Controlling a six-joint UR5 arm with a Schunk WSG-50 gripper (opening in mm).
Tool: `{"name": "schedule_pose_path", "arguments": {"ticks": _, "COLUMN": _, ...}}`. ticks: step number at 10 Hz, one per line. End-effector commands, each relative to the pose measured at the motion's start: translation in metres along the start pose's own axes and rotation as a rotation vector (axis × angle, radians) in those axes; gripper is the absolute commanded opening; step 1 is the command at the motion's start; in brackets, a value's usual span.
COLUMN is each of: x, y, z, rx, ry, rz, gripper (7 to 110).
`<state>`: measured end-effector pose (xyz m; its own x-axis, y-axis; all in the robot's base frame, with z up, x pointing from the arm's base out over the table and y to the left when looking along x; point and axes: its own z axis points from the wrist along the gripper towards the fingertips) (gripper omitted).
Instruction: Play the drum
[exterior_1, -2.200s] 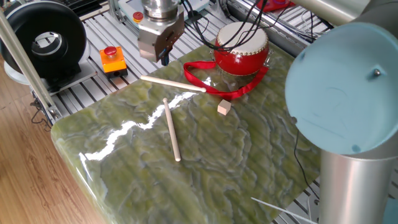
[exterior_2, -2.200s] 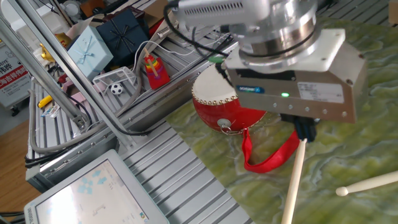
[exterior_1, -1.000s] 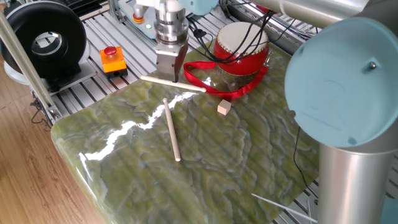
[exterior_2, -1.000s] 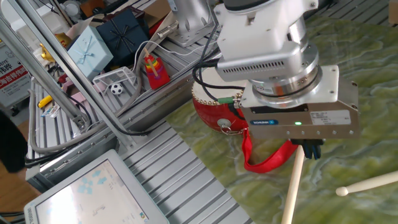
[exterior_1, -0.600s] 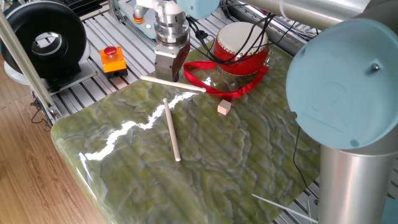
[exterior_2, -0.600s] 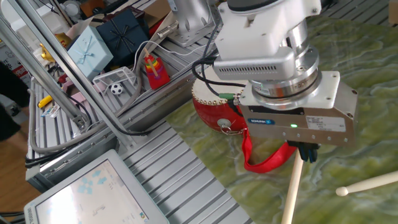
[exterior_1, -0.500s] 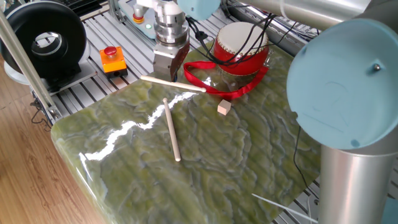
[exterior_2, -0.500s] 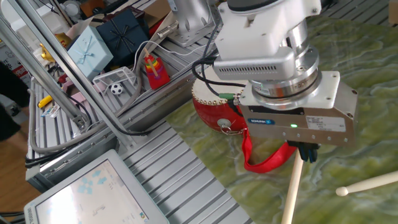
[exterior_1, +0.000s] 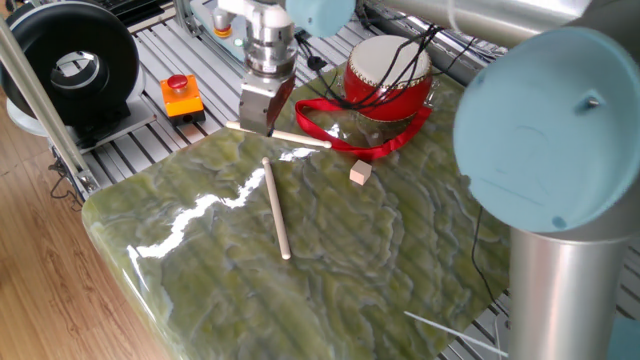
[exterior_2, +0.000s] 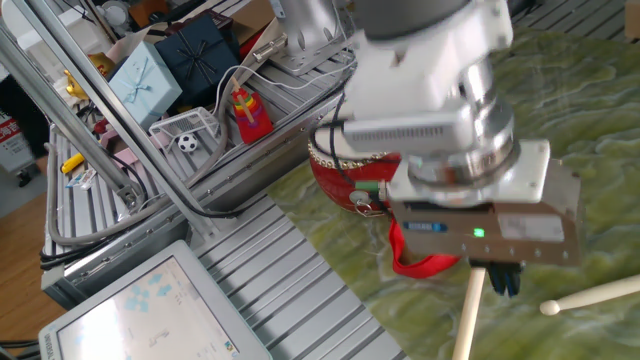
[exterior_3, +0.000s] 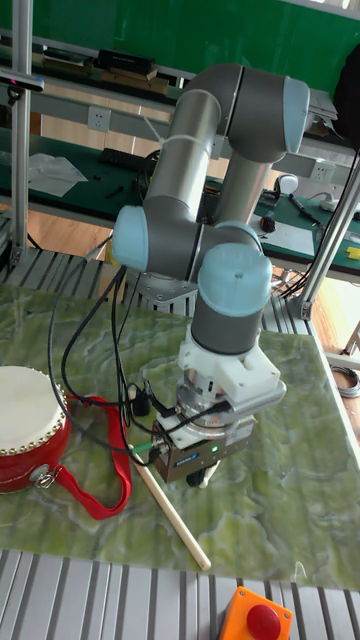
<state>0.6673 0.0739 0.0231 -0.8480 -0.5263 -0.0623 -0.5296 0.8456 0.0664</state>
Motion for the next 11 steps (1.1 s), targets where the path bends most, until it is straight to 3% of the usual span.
{"name": "schedule_pose_path", "arguments": {"ticks": 1, "x": -0.01, "y": 0.003, "z": 0.01, "rx": -0.02, "ry": 0.005, "rz": -0.007, "gripper": 7}}
{"name": "schedule_pose_path", "arguments": {"ticks": 2, "x": -0.008, "y": 0.006, "z": -0.003, "rx": -0.019, "ry": 0.009, "rz": -0.01, "gripper": 7}}
{"name": "schedule_pose_path", "arguments": {"ticks": 4, "x": 0.0, "y": -0.005, "z": -0.026, "rx": 0.03, "ry": 0.03, "rz": -0.018, "gripper": 7}}
{"name": "schedule_pose_path", "arguments": {"ticks": 5, "x": 0.001, "y": -0.017, "z": -0.028, "rx": 0.036, "ry": 0.034, "rz": -0.04, "gripper": 7}}
{"name": "schedule_pose_path", "arguments": {"ticks": 7, "x": -0.006, "y": -0.04, "z": -0.019, "rx": 0.001, "ry": 0.009, "rz": -0.09, "gripper": 7}}
{"name": "schedule_pose_path", "arguments": {"ticks": 9, "x": 0.001, "y": -0.066, "z": -0.018, "rx": 0.016, "ry": 0.019, "rz": -0.107, "gripper": 7}}
{"name": "schedule_pose_path", "arguments": {"ticks": 11, "x": 0.003, "y": -0.065, "z": -0.016, "rx": 0.004, "ry": 0.018, "rz": -0.121, "gripper": 7}}
